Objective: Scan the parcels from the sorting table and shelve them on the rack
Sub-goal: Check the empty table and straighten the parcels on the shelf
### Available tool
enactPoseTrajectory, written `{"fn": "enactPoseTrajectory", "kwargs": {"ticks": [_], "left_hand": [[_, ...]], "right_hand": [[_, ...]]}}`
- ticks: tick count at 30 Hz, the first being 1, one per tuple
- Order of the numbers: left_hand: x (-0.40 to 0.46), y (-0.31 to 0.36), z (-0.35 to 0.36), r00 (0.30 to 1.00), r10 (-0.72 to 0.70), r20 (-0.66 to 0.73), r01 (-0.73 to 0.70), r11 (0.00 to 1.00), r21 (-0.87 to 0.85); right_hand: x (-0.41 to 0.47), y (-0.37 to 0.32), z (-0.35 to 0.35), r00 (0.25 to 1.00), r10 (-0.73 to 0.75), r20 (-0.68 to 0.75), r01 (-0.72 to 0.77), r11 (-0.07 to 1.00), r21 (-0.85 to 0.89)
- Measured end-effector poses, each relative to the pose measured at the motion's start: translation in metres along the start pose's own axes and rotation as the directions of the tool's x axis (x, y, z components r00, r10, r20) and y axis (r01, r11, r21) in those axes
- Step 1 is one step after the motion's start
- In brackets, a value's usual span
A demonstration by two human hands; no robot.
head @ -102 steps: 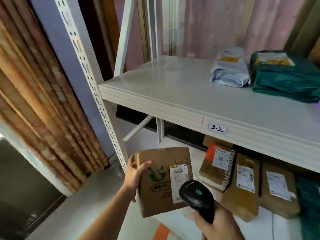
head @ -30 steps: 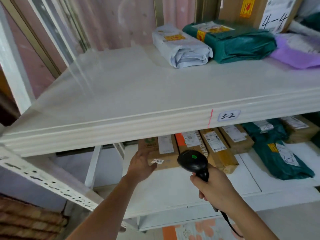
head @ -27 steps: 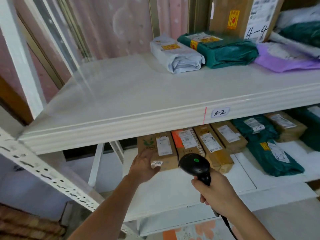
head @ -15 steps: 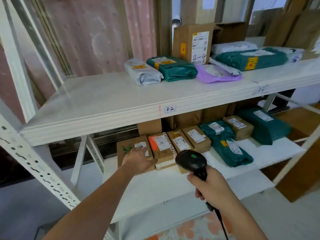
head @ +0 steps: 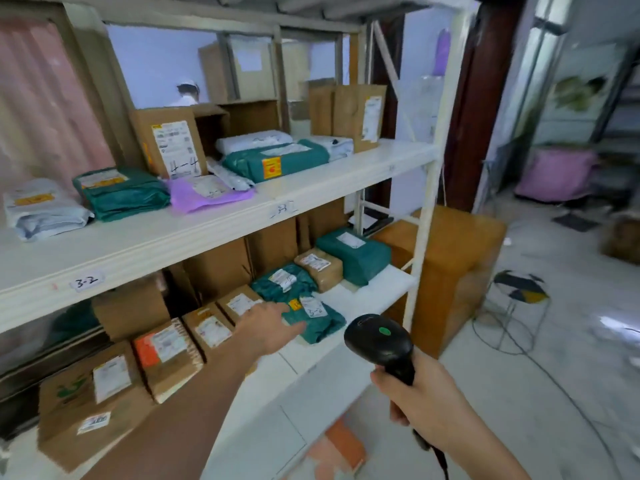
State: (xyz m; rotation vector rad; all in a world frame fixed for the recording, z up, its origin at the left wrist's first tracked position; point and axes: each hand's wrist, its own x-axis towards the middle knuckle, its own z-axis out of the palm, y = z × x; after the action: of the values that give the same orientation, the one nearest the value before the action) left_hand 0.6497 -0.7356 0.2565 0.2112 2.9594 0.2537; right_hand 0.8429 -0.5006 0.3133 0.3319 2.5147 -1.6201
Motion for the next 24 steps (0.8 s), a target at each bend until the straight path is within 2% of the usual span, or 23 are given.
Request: {"fn": "enactPoseTrajectory", "kwargs": {"ticks": [4, 11, 16, 24], "left_hand": [[0.033, 0.084, 0.015, 0.992, 0.121, 0.033, -0.119, 0.992, -0.040], [0.080, 0.212, 0.037, 0.974, 0.225, 0.024, -0.223, 0.973, -0.053], [0.139, 0.275, 0.039, 0.966, 0.258, 0.025, -0.257, 0.966, -0.014], [0.239, 0.356, 0.041, 0.935, 0.353, 0.031, -0.348, 0.931, -0.105]], "right_hand": [[-0.008, 0.018, -0.071, 0.992, 0.068, -0.107, -0.061, 0.996, 0.067], [0.006, 0.055, -0.159, 0.956, 0.151, -0.249, -0.128, 0.986, 0.105], [0.051, 0.065, -0.198, 0.940, 0.178, -0.292, -0.140, 0.979, 0.147], [0.132, 0.071, -0.261, 0.901, 0.218, -0.374, -0.152, 0.968, 0.197]]}}
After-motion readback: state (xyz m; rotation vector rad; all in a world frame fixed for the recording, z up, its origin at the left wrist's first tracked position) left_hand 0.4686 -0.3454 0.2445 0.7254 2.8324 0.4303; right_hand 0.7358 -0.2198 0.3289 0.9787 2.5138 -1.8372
